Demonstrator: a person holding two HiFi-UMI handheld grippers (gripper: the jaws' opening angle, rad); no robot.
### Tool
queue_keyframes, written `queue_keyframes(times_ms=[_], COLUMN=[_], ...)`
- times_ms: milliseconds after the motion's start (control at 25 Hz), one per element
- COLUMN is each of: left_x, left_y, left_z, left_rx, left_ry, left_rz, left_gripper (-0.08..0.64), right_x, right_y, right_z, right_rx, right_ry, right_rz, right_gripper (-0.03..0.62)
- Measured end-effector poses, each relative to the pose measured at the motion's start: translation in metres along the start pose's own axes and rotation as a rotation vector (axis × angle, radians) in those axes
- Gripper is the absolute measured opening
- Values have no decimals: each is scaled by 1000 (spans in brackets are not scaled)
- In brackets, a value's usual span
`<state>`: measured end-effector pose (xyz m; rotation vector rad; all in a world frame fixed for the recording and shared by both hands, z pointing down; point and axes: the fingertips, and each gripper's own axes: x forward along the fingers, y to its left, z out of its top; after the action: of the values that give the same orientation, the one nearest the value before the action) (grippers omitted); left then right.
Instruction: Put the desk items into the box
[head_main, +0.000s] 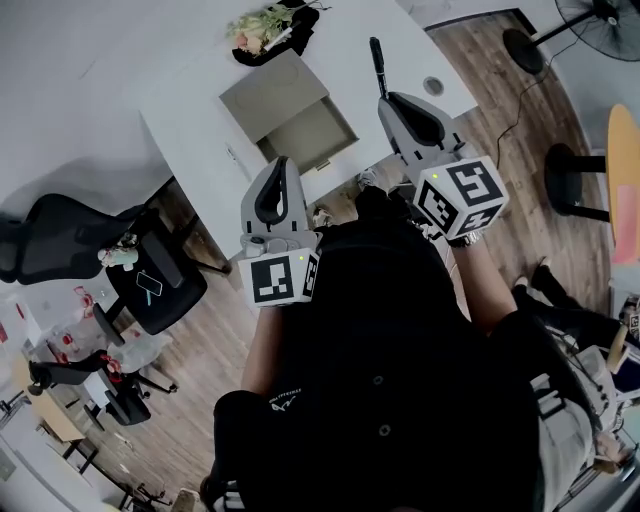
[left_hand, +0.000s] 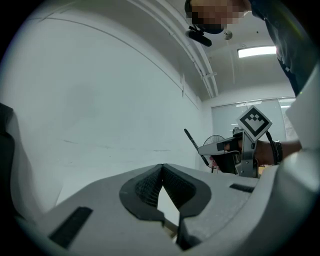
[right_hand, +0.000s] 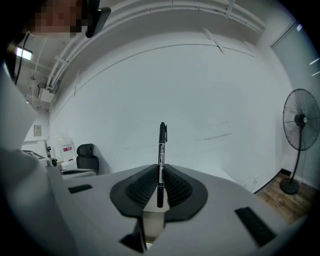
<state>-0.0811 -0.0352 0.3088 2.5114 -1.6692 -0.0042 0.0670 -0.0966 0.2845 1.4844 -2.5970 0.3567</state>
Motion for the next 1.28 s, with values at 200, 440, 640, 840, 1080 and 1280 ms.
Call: queue_keyframes(times_ms=[200, 440, 640, 840, 1080, 1280], left_x=[-4, -10, -16, -20, -14, -9], left_y=[1, 5, 4, 6, 5, 7], left_z=[3, 3, 2, -1, -5, -5], left_rx=[9, 14, 21, 18, 8, -5], left_ry=[-6, -4, -4, 1, 10, 11], left_rz=[8, 31, 47, 70, 99, 138], left_gripper=[8, 8, 8, 8, 8, 8], right_x=[-9, -8, -4, 1, 10, 24], right_y=[3, 11, 18, 24, 27, 35], right_z=[1, 0, -2, -2, 1, 1], right_rx=[-21, -32, -39, -57, -95, -181], right_ry=[-2, 2, 12, 18, 32, 84], right_rz=[28, 55, 80, 112, 171, 273], right_gripper=[40, 40, 40, 40, 40, 40])
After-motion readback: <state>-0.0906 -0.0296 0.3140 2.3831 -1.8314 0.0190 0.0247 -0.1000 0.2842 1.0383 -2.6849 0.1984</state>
